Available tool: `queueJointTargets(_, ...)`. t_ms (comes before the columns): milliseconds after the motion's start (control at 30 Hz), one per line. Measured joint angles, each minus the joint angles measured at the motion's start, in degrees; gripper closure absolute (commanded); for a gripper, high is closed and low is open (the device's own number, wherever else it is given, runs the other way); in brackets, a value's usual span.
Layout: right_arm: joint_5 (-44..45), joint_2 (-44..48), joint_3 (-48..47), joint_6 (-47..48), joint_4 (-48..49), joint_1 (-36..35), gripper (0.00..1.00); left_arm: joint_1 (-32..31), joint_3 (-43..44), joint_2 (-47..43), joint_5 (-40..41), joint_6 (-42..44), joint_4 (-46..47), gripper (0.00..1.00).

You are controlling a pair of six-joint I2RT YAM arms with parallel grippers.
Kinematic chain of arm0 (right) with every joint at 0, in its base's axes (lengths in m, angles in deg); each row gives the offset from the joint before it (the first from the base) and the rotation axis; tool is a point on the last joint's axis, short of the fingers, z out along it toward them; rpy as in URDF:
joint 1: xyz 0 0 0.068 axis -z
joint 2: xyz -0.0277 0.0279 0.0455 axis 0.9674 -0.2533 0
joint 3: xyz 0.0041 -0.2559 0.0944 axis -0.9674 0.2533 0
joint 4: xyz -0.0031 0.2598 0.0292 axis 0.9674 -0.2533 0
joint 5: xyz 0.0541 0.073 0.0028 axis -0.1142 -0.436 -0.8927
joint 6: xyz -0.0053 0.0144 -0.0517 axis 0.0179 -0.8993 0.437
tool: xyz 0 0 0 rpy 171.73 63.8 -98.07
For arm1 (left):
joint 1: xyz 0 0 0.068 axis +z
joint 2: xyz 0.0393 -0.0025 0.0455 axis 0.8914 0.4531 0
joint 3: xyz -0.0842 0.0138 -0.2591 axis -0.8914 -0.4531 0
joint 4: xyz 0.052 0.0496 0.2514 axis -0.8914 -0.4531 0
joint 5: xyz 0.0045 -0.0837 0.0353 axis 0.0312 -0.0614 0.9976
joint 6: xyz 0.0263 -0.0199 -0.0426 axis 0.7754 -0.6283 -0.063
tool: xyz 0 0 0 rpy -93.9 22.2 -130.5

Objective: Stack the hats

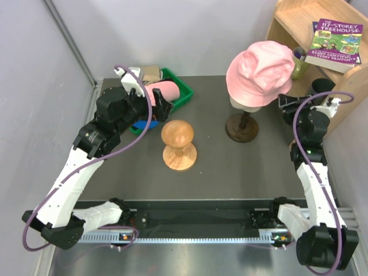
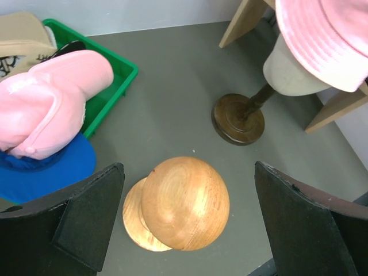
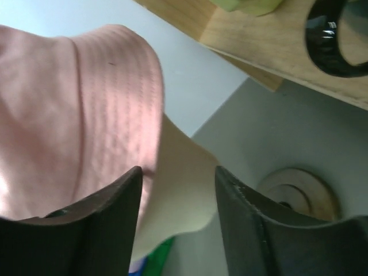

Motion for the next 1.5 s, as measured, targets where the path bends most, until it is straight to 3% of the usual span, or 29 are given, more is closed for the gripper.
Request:
queueJointTargets(100,1.81,3.04,-0.02,2.64,-5.20,0.00,0.25,0.00,0.00,0.00,1.38,-0.20,-0.81,0.01)
queueJointTargets(200,3.89,8.02,-0.02,5.14,-10.08,0.00,0.23,0.24,0.00,0.02,3.15,-0.68,-1.81,0.01)
queueJointTargets(400,6.03,19.96,0.68,10.64,-18.36,-0.37,0.28,2.62,0.00,1.53,6.91,-2.03,-3.37,0.01)
queueJointTargets(533,5.97,24.44,3.32,14.38,-22.10,-2.97,0.30,9.94,-0.63,4.24,5.81,-3.41,-4.35,0.01)
queueJointTargets(700,9.46,26.58,9.05,16.28,-26.69,-15.17,0.32,17.86,-3.28,7.26,5.22,-4.33,-4.33,0.01)
queueJointTargets(967,21.70,20.57,11.85,16.31,-27.71,-37.83,0.31,19.17,-4.37,14.29,10.84,-4.61,-4.20,0.01)
queueJointTargets(1233,26.51,11.39,11.67,18.23,-24.37,-44.61,0.28,23.04,-10.78,15.45,16.94,-6.64,-2.91,0.04)
queueJointTargets(1333,26.62,10.01,10.95,19.30,-23.39,-44.63,0.27,24.06,-13.79,16.68,16.92,-7.87,-0.70,0.09)
queueJointTargets(1433,26.60,9.33,9.92,20.61,-22.29,-44.65,0.26,24.74,-16.85,18.47,15.28,-9.29,2.56,0.23)
queueJointTargets(1467,26.58,9.20,9.64,20.94,-22.03,-44.65,0.26,24.85,-17.51,19.28,14.75,-9.75,3.43,0.32)
queueJointTargets(1500,26.56,9.14,9.49,21.29,-21.70,-44.63,0.26,24.94,-17.73,20.00,14.45,-10.05,3.93,0.58)
